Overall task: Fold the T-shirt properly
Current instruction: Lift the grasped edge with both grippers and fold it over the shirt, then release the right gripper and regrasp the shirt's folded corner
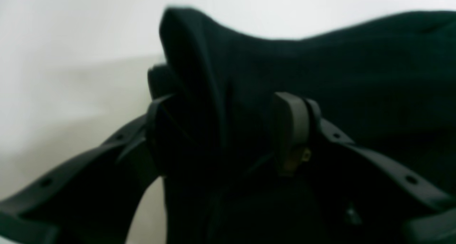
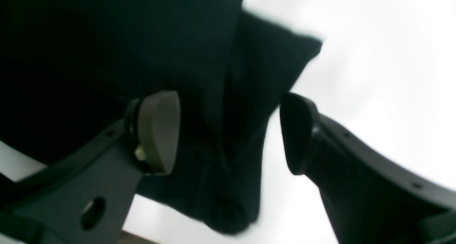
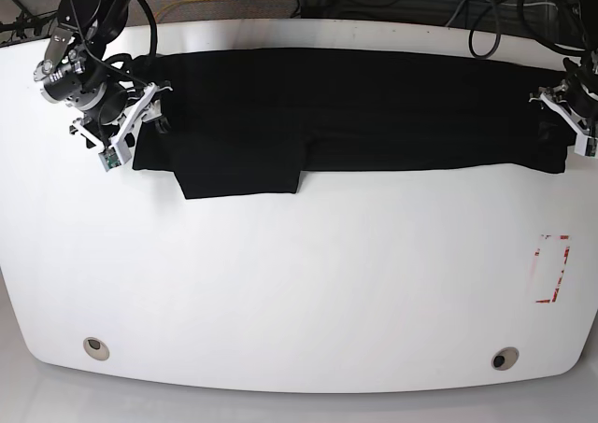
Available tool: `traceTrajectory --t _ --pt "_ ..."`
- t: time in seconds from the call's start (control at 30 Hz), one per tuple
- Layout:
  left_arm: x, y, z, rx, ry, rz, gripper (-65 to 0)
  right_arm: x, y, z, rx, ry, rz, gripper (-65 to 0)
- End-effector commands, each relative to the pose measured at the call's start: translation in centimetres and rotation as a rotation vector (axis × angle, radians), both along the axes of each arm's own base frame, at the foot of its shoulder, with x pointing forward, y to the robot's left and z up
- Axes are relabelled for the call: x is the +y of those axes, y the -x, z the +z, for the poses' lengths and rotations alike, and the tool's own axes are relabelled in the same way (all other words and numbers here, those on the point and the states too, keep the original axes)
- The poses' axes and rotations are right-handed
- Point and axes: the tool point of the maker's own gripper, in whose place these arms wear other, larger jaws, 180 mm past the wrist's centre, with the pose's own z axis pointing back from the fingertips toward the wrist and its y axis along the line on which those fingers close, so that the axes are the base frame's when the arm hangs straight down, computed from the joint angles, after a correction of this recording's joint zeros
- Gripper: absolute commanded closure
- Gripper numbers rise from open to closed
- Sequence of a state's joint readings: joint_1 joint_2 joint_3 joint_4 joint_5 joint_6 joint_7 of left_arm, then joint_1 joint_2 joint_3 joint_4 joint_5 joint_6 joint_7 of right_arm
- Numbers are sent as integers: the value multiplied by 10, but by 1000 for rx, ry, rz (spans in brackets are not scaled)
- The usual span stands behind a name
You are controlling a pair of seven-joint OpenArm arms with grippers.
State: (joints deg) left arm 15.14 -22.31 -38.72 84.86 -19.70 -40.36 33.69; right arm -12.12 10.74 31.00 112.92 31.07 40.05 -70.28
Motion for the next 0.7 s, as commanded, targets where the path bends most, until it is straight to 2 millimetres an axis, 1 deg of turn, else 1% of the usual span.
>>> traceTrajectory --t 0.0,0.07,0.13,0.2,0.3,0.37,0.43,0.53,0.67 --pt "11 -16 47 -143 -18 10 -339 4 -11 20 -85 -59 2 -423" --pt "10 -17 58 -165 5 15 -339 7 -23 30 -127 -84 8 -423" --pt "7 -16 65 -167 26 13 -339 7 -33 33 -143 -96 3 -420" --pt "4 -17 70 -160 31 4 -339 6 -45 33 -148 -121 -9 -419" --pt "-1 -17 67 -141 32 -8 -339 3 -63 25 -128 -170 -28 -417" --pt "-16 -25 62 -141 56 -38 -339 0 -78 15 -86 -212 -46 -417" --pt "-24 -31 57 -127 51 -58 -339 -4 -90 7 -56 -231 -63 -417" --pt "-33 -26 37 -68 25 -63 -338 -13 -108 1 -21 -241 -85 -417" --pt "-30 -15 16 1 -27 -22 -338 -5 -131 -8 40 -246 -46 -415"
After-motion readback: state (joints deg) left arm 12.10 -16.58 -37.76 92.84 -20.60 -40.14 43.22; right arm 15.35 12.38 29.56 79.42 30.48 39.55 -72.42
